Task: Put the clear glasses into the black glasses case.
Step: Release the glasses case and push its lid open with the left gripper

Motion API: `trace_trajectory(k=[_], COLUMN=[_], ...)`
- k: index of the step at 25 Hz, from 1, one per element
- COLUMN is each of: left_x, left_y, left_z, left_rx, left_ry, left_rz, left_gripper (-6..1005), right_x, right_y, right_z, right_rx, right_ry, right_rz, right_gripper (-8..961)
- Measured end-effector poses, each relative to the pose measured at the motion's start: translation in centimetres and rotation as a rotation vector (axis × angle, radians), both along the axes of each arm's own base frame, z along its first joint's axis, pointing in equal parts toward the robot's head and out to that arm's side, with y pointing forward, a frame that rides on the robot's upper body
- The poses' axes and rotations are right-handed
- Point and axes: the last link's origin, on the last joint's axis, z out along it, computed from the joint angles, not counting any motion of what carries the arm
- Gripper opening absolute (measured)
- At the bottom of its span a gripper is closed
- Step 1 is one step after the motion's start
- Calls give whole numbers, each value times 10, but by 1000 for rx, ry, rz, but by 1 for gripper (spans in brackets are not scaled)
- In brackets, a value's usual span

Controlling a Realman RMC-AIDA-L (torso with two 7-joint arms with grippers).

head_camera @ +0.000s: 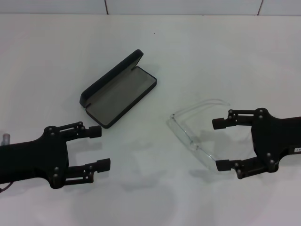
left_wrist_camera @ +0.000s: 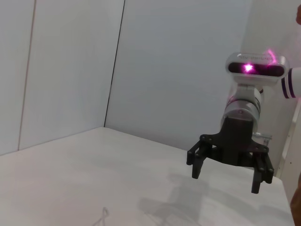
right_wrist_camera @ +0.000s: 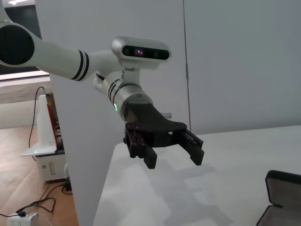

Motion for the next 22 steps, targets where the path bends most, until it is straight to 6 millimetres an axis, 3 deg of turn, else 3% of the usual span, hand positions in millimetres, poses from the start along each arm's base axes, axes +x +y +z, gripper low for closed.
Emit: trace_trajectory(k=[22], left_x=[9], left_y=[10], left_z=[2], left_rx=[38], left_ry=[-33], left_rz=[-24], left_gripper=[765], right_x=[4], right_y=[-5], right_z=[-5], right_rx=[-13], right_ry=[16], right_rz=[-25], right_gripper=[853])
